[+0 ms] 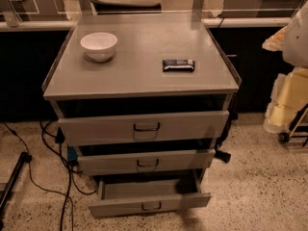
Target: Close bottom drawer
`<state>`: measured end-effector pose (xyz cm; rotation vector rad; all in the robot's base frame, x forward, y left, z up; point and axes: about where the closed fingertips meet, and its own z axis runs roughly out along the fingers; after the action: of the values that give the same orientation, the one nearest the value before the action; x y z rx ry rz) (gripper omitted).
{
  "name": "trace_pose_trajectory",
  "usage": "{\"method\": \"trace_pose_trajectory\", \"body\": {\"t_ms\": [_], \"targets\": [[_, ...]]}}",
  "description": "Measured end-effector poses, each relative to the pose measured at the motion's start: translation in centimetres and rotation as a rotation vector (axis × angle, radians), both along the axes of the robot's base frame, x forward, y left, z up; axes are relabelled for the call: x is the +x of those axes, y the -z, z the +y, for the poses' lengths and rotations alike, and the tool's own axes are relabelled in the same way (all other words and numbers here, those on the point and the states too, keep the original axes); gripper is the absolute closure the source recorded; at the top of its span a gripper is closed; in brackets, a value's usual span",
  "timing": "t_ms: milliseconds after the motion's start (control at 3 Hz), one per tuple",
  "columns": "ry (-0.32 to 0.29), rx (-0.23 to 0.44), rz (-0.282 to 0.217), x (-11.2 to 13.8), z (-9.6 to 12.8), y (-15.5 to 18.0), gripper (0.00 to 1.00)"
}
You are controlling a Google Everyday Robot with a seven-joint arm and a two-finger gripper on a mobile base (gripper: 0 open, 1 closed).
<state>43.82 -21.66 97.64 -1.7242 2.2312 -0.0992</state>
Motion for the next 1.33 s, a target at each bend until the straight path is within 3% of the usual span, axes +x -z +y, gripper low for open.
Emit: {"method": "trace_pose_trajectory", "body": {"t_ms": [333,667,1000,1333], "targets": [[0.000,0.000,0.000,0.0,0.0,0.0,0.00],[0.000,0.000,0.000,0.0,0.0,0.0,0.23],[0.012,0.041,-0.005,-0.4,0.7,2.5,0.45],[0.029,0.143,0.012,-1.6,2.3,8.3,0.67]]}}
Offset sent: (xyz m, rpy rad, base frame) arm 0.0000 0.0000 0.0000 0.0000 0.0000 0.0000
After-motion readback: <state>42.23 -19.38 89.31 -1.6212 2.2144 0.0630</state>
